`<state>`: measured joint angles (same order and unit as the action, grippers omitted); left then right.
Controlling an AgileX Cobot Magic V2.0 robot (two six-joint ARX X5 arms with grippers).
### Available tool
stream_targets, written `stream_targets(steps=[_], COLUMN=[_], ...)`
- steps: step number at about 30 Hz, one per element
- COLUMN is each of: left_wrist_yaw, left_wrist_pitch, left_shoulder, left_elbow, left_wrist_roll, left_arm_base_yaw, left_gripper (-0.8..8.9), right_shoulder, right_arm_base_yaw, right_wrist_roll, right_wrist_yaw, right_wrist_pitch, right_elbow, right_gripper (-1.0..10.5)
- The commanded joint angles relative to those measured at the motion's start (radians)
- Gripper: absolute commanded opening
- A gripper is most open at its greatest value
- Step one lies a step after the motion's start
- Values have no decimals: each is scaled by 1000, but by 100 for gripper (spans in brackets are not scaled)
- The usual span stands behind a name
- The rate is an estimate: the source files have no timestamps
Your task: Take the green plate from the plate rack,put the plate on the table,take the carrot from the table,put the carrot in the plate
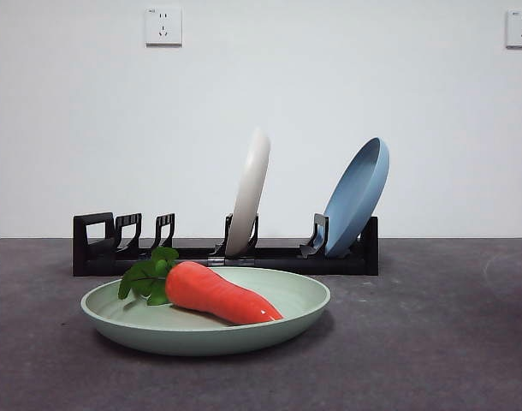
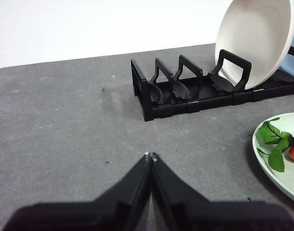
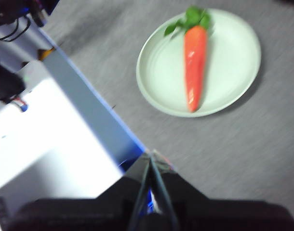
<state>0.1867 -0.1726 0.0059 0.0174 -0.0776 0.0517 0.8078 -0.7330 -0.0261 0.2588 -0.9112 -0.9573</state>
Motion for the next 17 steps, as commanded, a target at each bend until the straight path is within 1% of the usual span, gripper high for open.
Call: stream_targets(steps=[1, 3, 6, 8, 10, 13, 17], left_wrist_yaw=[0, 0, 0, 0, 0, 0, 0], left_wrist_pitch=[0, 0, 0, 0, 0, 0, 0], left_shoulder=[-4, -4, -4, -4, -4, -4, -4], left_elbow=[-13, -13, -13, -13, -13, -13, -13], left_wrist_roll=[5, 5, 5, 5, 5, 5, 5], left_arm_base_yaw=[3, 3, 3, 3, 2, 3, 3], left_gripper=[-3, -3, -3, -3, -3, -3, -3], right_shoulder=[-49, -83, -164, -232, -302, -418, -559], right_arm_base_yaw=[77, 163, 320, 419, 488, 558, 606], right_wrist_roll=[128, 124, 72, 67, 69, 69, 68], right_wrist_yaw=[0, 4, 3, 3, 3, 1, -5], right_wrist_pitch=[40, 103, 217, 283, 351, 474, 610], right_elbow=[7, 31, 106, 176, 254, 394, 576], right_gripper=[1, 1, 1, 1, 1, 1, 1])
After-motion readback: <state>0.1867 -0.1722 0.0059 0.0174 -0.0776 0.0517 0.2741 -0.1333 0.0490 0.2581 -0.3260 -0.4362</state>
